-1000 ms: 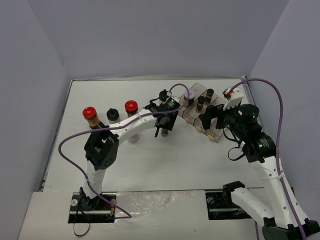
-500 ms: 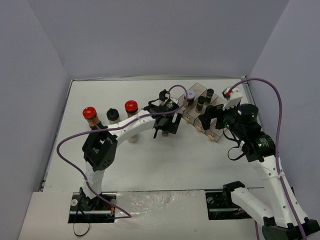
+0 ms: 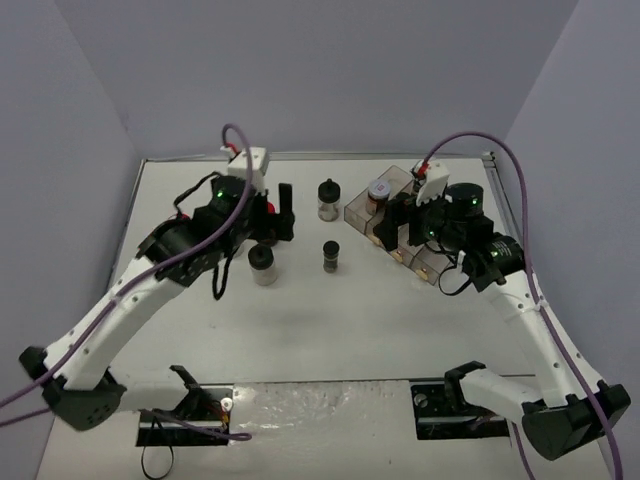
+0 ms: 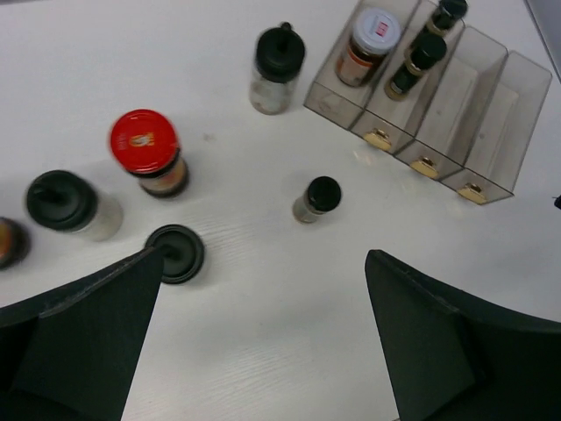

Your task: Organize the condiment bottles

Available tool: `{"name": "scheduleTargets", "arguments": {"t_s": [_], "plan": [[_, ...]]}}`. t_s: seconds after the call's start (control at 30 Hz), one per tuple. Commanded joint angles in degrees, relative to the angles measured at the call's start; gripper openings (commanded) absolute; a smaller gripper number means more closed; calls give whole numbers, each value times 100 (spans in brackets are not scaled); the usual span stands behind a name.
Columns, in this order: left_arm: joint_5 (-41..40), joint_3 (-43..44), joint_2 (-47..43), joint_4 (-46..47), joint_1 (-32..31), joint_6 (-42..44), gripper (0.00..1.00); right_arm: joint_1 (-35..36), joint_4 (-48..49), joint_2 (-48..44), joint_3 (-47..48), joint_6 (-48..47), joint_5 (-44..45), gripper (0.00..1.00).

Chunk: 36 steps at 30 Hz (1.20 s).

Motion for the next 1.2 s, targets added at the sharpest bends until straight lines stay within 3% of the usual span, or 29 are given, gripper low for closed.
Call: {"name": "scheduleTargets", "arguments": {"t_s": [0.0, 0.2, 0.43, 0.77, 1.03, 1.17], "plan": [[-768, -850, -1238, -820, 572, 56, 97, 745, 316, 759, 414, -136, 307, 100], [-917, -2139, -2867, -1379, 1308, 38, 97, 1398, 537, 1664, 561, -98, 697, 100], [-1675, -2984, -4227, -1492, 1369, -241, 97, 2022, 659, 2874, 826, -80, 1229, 99], [-1598, -3613, -4279, -1128, 1378, -308, 97, 2061, 1090, 3798, 969, 24, 1735, 88], [-1597, -3932, -4339, -889, 1378, -233, 97, 2052, 1369, 4118, 960, 17, 1770, 68], [-1533, -3983, -4328, -748, 1376, -115, 97, 2017, 1426, 4199, 947, 8, 1786, 45]]}}
